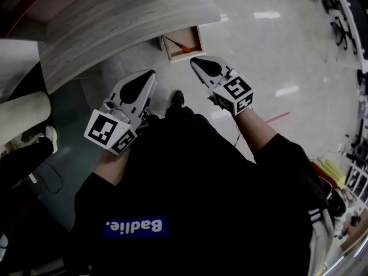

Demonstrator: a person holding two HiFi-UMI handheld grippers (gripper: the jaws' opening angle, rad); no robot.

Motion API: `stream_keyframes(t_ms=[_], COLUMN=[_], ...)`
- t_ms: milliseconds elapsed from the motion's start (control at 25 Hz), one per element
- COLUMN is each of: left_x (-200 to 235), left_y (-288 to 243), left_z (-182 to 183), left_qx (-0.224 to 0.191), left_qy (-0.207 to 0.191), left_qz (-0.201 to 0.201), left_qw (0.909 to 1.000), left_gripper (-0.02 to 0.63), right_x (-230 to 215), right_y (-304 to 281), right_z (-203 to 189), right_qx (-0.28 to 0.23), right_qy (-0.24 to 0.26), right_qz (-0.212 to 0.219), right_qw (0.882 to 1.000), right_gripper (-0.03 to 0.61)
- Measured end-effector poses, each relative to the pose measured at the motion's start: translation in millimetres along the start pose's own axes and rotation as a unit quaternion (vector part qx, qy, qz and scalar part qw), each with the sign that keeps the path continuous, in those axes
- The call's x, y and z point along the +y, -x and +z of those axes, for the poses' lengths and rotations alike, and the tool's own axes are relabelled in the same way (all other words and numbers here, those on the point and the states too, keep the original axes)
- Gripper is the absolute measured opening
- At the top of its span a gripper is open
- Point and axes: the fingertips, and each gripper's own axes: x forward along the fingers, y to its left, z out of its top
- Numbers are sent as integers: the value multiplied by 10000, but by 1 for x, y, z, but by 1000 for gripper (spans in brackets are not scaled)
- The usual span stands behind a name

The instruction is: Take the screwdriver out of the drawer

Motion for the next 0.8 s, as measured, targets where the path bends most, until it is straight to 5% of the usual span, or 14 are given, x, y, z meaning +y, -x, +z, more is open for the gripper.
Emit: stream_keyframes(t_ms=[600,800], left_x=[28,30], left_y=[1,-2], left_z=[1,3], left_qx=[-12,7], left_qy=[142,115], left_qz=[-48,6], left_qw=[9999,9999], left_gripper=[2,2], right_x=[-32,-54], right_y=[-50,-63], right_z=[-47,-88], right_qx=[788,1349], right_qy=[440,557], right_qz=[-439,-586], right_qw=[9950,9875], right_gripper=[34,102])
